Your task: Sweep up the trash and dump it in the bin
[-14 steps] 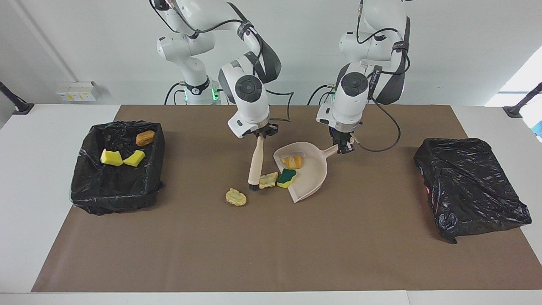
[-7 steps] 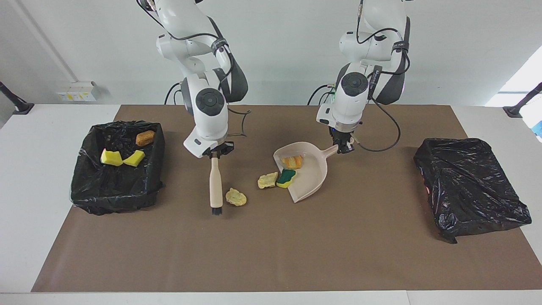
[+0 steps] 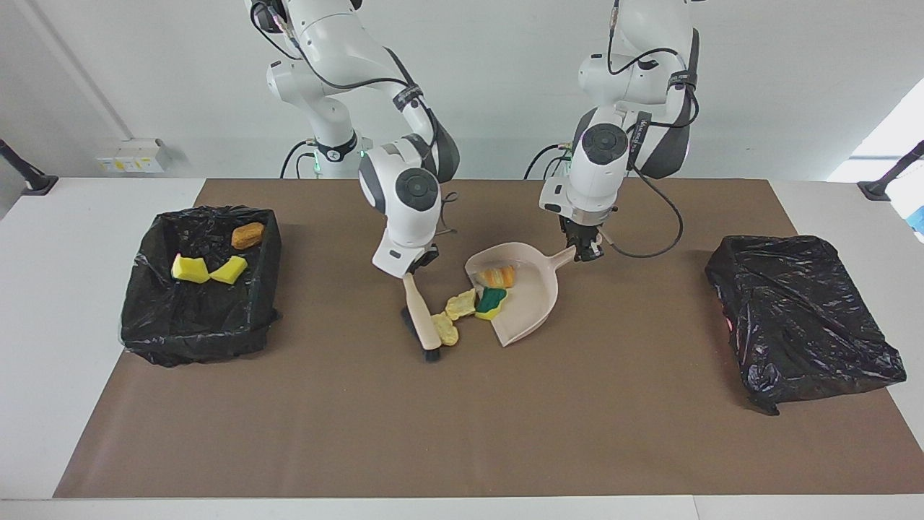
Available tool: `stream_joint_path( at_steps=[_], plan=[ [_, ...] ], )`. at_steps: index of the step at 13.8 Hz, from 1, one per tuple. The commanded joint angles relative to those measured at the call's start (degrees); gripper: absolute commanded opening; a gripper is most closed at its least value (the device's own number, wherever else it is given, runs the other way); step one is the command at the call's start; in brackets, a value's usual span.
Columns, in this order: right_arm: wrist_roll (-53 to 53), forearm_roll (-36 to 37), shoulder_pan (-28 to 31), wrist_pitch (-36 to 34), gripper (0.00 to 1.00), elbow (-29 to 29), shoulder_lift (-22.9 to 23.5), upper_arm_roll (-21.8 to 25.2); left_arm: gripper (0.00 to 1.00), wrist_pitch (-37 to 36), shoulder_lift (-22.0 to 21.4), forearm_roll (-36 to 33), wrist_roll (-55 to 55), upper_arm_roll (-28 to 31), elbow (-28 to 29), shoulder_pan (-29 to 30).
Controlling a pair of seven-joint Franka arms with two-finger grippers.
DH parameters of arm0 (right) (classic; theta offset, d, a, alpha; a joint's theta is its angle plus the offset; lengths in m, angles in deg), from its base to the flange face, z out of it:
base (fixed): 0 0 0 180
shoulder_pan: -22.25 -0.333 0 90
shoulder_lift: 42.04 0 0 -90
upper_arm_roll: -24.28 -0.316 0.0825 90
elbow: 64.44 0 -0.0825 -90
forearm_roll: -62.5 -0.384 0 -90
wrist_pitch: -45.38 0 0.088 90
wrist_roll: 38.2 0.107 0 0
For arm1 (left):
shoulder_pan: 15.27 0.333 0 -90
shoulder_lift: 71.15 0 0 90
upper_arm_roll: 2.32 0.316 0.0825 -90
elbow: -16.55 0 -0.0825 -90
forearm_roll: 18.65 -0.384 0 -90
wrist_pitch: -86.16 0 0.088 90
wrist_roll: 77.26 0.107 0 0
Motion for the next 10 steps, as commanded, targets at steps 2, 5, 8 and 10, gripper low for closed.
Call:
stream_joint_path(
  at_steps=[2,5,8,10],
  plan=[
    [-1.69,-6.49,-3.03,1.59,0.0,-0.89,0.68,-1.63,0.0,5.35,-2.78,5.03,-0.64,0.6,5.15,0.26],
    [-3.44,-14.5,-3.03,5.8,0.0,-0.62,0.76,-3.22,0.0,5.89,-2.87,5.12,-0.38,0.6,5.69,0.44],
    [-3.89,-14.08,-1.98,1.96,0.0,-0.27,0.15,-2.78,0.0,6.24,-2.96,5.56,-0.29,0.68,5.61,0.52],
    [-3.54,-13.9,0.38,-1.65,0.0,-0.27,-1.77,-2.6,0.0,6.42,-2.78,6.44,-0.2,0.69,5.34,1.4]
  ],
)
